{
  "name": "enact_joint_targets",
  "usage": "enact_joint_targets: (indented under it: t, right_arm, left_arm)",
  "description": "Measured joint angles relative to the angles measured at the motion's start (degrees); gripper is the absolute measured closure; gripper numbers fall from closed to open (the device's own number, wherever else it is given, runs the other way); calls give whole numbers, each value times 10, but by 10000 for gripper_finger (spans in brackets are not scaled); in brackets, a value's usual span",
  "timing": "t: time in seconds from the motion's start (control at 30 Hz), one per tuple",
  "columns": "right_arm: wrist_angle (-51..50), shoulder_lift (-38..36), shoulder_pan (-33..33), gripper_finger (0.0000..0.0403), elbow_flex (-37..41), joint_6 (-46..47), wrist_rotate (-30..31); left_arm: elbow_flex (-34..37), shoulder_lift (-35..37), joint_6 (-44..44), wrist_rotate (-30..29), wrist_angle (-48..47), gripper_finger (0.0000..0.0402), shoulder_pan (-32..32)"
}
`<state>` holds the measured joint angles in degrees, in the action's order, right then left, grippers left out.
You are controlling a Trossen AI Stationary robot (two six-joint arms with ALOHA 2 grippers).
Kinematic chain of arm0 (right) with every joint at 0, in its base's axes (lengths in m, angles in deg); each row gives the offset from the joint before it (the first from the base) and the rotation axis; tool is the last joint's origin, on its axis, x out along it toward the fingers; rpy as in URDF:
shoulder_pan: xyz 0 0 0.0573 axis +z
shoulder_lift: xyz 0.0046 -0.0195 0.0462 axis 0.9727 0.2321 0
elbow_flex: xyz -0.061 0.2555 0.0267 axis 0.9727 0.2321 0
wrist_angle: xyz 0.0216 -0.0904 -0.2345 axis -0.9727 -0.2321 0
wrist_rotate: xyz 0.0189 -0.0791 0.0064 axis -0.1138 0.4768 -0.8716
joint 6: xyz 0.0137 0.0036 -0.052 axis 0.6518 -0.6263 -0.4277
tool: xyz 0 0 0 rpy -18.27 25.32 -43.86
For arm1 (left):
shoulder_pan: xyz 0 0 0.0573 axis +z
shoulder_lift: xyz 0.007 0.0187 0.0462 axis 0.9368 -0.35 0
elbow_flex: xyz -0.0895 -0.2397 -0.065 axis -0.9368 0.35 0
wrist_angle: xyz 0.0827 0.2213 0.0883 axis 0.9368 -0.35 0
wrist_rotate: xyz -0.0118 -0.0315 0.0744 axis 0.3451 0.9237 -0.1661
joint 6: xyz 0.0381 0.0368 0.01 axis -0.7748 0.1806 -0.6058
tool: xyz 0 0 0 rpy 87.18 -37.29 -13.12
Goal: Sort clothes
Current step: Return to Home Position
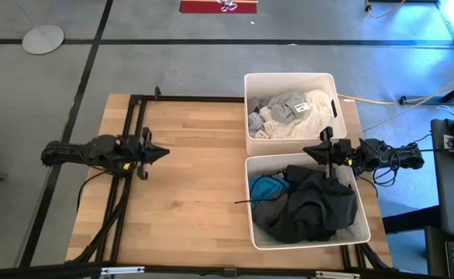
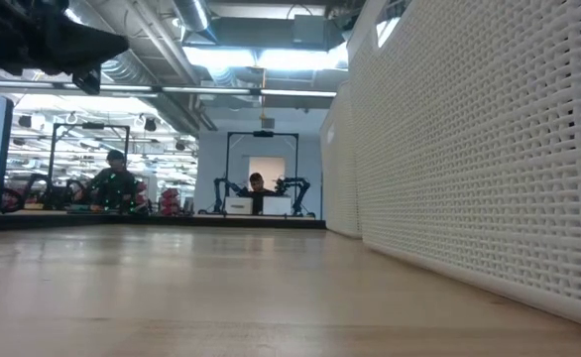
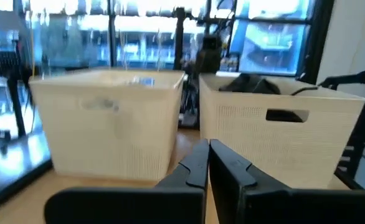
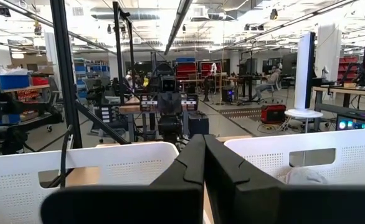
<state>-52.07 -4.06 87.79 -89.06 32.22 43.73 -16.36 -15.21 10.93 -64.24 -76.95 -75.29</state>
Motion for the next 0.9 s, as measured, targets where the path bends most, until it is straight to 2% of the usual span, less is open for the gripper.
enact_joint_targets:
  t: [0.1, 0.27, 0.53, 0.9]
  right_arm:
    - [-3, 0, 0, 395, 0, 0, 0]
    - [-11, 0, 0, 395, -2, 0, 0]
    - [-12, 0, 0, 395, -2, 0, 0]
    - [-12, 0, 0, 395, -2, 0, 0]
  left_arm:
    - [40, 2, -29, 2, 69, 400, 0]
    - [83, 7, -28, -2, 111, 395, 9]
    - [82, 6, 9, -4, 58, 400, 14]
    - [82, 5, 13, -5, 57, 397, 14]
